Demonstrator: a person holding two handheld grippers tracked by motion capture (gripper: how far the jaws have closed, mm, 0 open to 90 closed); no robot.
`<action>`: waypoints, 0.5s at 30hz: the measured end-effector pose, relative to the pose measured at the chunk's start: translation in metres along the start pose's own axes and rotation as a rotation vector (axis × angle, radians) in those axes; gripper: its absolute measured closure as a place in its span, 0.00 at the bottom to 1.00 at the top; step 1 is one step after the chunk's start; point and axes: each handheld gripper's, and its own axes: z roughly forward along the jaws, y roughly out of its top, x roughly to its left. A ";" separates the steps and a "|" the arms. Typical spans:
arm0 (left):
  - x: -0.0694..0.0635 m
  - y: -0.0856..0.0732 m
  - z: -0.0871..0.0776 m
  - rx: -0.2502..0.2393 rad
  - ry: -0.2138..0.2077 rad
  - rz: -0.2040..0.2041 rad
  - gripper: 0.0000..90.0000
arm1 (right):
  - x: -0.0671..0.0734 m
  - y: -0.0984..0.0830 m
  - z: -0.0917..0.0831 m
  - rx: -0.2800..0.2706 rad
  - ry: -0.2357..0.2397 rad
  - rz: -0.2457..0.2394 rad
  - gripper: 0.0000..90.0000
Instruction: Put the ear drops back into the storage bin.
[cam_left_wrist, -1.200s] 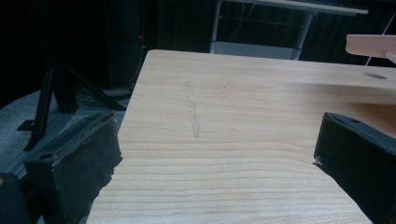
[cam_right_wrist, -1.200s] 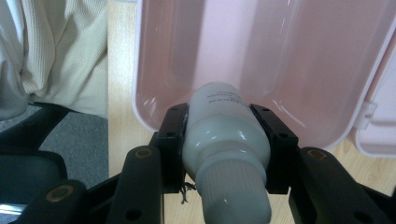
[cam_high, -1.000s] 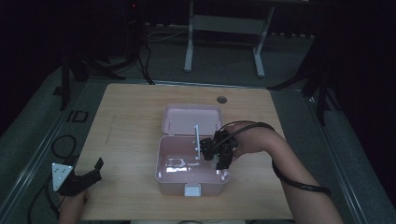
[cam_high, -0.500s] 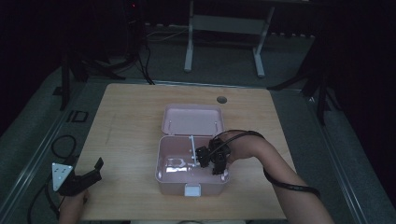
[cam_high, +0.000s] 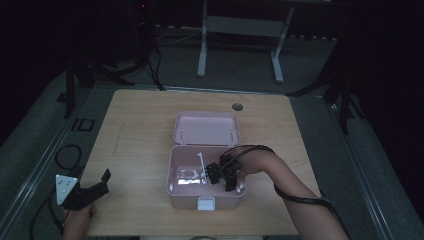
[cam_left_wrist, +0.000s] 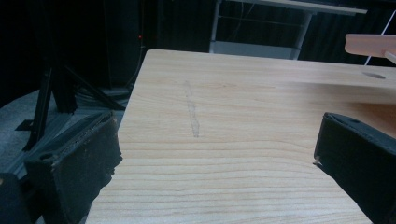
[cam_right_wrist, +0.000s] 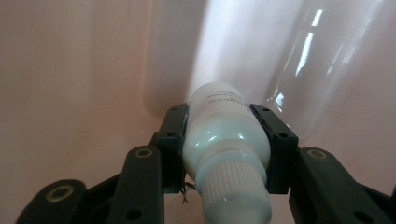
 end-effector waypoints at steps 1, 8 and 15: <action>0.000 0.000 0.000 0.001 -0.001 0.001 0.00 | 0.000 0.000 0.002 0.006 -0.002 0.001 0.66; 0.000 0.000 0.000 0.001 0.001 0.002 0.01 | 0.002 0.000 0.012 -0.002 0.006 0.000 0.66; 0.000 0.000 0.000 0.003 0.003 0.002 0.01 | 0.003 0.000 0.019 -0.013 -0.023 0.010 0.66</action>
